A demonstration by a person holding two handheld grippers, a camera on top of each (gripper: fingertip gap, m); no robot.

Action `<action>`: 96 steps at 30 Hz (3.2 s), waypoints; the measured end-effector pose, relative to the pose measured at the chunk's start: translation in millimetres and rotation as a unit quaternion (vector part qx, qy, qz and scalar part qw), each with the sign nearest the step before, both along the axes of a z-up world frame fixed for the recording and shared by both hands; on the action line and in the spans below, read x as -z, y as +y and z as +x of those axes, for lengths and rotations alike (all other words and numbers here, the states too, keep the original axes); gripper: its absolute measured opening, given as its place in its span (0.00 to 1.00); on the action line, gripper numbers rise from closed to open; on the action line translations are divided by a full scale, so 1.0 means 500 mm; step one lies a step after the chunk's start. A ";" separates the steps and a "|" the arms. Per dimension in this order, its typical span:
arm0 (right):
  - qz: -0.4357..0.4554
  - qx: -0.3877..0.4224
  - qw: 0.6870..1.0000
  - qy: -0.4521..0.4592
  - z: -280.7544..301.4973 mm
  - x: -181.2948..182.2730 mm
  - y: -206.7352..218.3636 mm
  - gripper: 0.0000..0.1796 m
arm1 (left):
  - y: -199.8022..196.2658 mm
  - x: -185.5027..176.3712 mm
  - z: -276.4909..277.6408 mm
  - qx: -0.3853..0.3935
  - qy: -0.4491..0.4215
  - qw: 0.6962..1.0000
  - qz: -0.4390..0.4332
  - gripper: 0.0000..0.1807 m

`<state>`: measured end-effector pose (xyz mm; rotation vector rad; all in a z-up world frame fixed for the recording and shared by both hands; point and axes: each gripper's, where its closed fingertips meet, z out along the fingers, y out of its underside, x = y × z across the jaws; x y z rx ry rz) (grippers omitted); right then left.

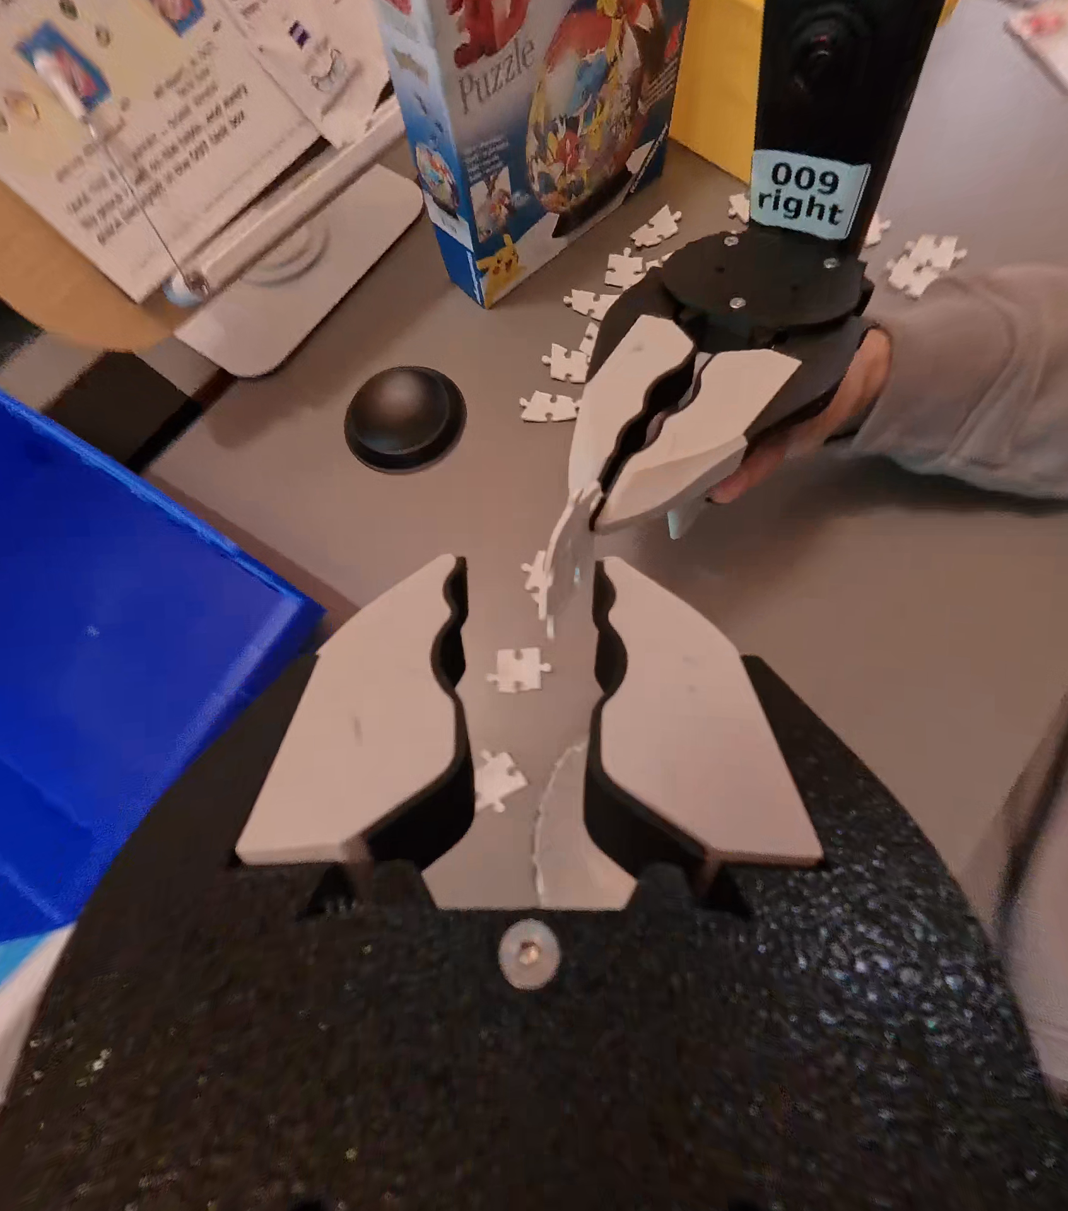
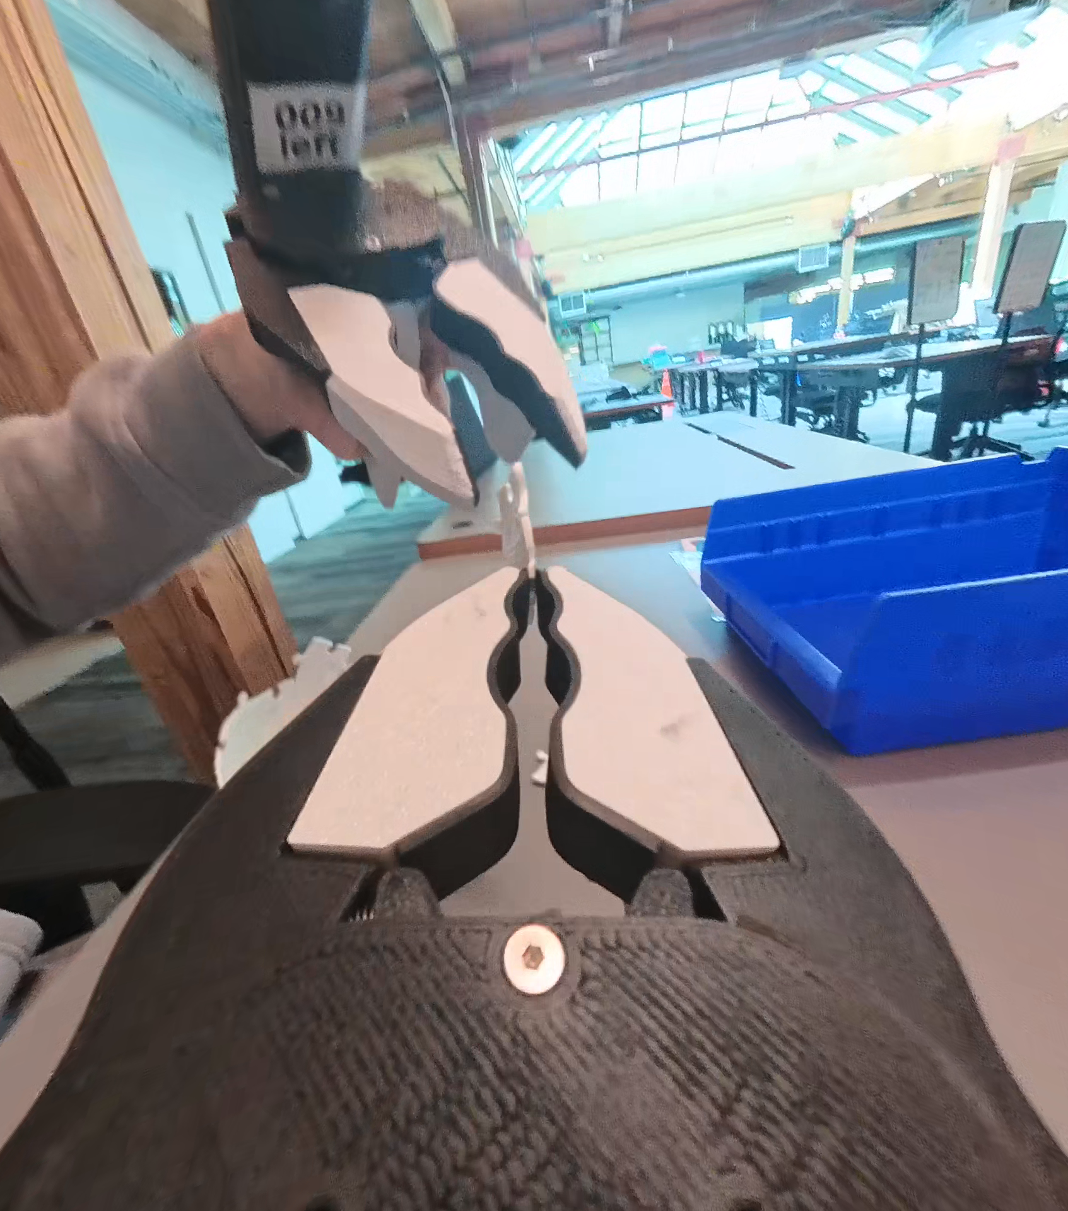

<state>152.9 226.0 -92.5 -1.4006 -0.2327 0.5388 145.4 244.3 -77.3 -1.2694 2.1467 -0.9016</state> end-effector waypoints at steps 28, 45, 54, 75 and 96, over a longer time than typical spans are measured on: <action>0.000 -0.059 0.998 -0.024 -0.087 -0.008 -0.005 0.01 | -0.032 0.034 -0.083 0.015 0.067 0.997 -0.036 0.01; -0.135 -0.103 0.924 -0.343 -0.129 0.219 -0.060 0.58 | 0.162 0.082 -0.250 -0.250 0.043 0.950 -0.181 0.01; -0.159 -0.111 0.916 -0.352 -0.178 0.259 -0.031 0.60 | 0.122 0.252 -0.372 -0.277 0.109 0.935 -0.191 0.01; -0.214 -0.012 0.899 -0.382 -0.189 0.287 0.001 0.56 | 0.082 0.298 -0.330 -0.249 0.101 0.934 -0.236 0.01; -0.230 0.185 0.901 -0.317 -0.022 0.248 -0.259 0.55 | -0.119 0.286 -0.076 -0.085 0.108 0.944 -0.301 0.01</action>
